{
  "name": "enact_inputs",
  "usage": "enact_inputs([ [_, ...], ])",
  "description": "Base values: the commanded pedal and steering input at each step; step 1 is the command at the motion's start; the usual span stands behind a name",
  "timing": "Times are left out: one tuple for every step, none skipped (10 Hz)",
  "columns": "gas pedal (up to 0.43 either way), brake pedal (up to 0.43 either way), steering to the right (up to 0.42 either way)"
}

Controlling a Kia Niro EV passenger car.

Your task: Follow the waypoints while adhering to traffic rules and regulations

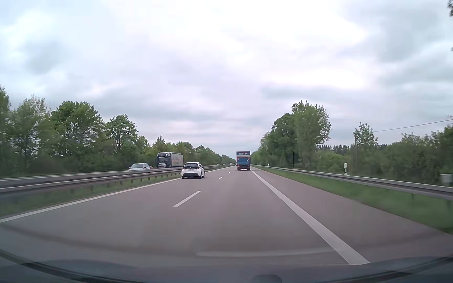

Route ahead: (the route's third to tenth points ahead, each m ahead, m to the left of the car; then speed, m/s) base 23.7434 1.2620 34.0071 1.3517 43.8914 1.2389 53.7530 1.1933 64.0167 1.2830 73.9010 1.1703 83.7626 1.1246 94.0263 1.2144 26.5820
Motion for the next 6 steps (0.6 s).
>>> enact_inputs([
  [0.0, 0.0, 0.0],
  [0.059, 0.0, 0.0],
  [0.11, 0.0, 0.0],
  [0.11, 0.0, 0.0],
  [0.11, 0.0, 0.0],
  [0.11, 0.0, 0.0],
])
